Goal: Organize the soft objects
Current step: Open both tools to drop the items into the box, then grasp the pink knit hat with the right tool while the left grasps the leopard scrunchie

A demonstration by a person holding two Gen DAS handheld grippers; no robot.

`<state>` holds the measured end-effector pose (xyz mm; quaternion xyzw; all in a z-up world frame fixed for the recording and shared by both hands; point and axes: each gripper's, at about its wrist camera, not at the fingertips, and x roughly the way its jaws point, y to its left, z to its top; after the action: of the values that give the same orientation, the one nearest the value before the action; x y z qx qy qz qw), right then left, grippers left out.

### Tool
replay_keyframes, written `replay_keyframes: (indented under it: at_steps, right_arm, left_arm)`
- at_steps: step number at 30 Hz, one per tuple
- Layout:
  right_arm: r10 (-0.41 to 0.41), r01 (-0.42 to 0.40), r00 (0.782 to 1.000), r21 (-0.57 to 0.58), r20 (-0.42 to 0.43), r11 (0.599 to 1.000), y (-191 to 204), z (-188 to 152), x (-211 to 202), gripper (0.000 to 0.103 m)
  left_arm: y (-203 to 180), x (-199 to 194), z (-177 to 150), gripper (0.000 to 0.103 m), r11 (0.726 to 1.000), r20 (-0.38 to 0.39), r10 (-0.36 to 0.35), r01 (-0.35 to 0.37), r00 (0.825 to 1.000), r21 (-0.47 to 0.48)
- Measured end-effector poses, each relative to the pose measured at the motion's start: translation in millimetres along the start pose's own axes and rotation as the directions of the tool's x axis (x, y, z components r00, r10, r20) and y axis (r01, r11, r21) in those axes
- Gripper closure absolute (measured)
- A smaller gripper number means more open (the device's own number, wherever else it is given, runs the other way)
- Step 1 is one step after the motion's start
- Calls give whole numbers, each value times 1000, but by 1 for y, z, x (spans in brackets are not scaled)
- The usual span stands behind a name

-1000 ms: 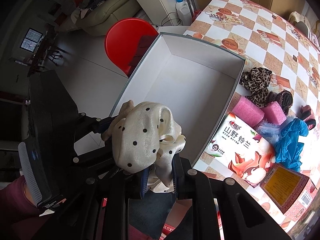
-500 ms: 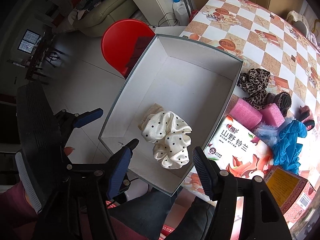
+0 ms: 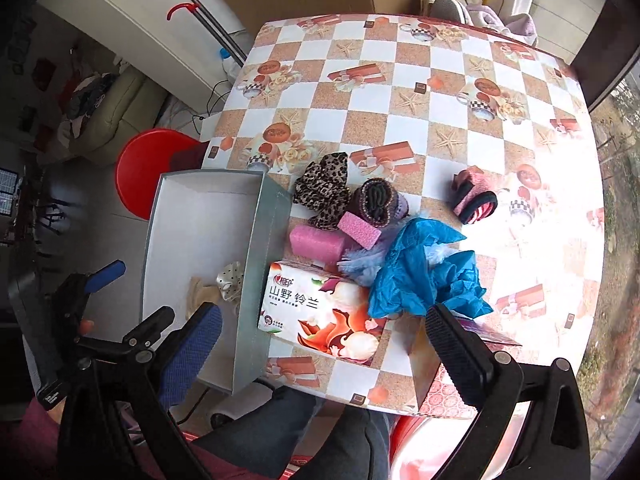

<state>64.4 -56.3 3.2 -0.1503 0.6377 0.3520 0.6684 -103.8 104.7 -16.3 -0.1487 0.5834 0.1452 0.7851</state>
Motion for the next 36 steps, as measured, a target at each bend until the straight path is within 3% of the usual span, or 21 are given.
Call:
replay_keyframes:
  at_steps: [4, 7, 10, 14, 17, 24, 27, 29, 31, 32, 33, 34, 36]
  right_arm:
    - [-45, 42, 999, 165, 13, 985, -75, 19, -14, 0]
    - [-38, 41, 999, 249, -18, 968, -119, 27, -4, 0]
    - [-47, 62, 997, 269, -65, 961, -149, 34, 16, 0]
    - [-48, 79, 991, 260, -125, 962, -170, 49, 54, 0]
    - [-44, 85, 985, 251, -166, 964, -180, 63, 87, 0]
    - [-30, 81, 970, 205, -241, 975, -187, 92, 153, 0]
    - [-14, 68, 968, 207, -252, 976, -189, 100, 174, 0]
    - [1, 55, 965, 206, -261, 977, -187, 104, 185, 0]
    - [-7, 61, 963, 190, -269, 980, -185, 106, 194, 1]
    - [-20, 72, 962, 181, -274, 981, -184, 106, 197, 9]
    - [-28, 80, 960, 174, -279, 981, -182, 106, 200, 31]
    - [-41, 92, 958, 169, -285, 981, -182, 105, 200, 35]
    - [-43, 85, 965, 155, -260, 984, -179, 104, 195, 64]
  left_arm:
    - [-26, 23, 52, 0, 996, -35, 6, -2, 999, 93]
    - [-44, 60, 92, 0, 993, -117, 1, 12, 993, 116]
    - [-57, 106, 124, 0, 993, -216, -5, 30, 976, 111]
    - [-68, 166, 151, 0, 995, -344, 24, 11, 939, 100]
    - [-74, 199, 161, 4, 992, -398, 74, -27, 914, 123]
    - [-85, 253, 156, 9, 980, -529, 154, -61, 835, 190]
    - [-82, 267, 154, 9, 986, -572, 142, -64, 808, 155]
    - [-80, 276, 151, 10, 989, -617, 135, -70, 775, 128]
    - [-79, 279, 150, 19, 992, -632, 113, -55, 767, 111]
    - [-79, 278, 150, 28, 994, -631, 95, -41, 770, 100]
    - [-78, 277, 150, 42, 996, -629, 68, -22, 775, 82]
    - [-79, 276, 150, 50, 998, -627, 52, -10, 777, 70]
    - [-80, 272, 148, 59, 997, -605, 60, -15, 794, 79]
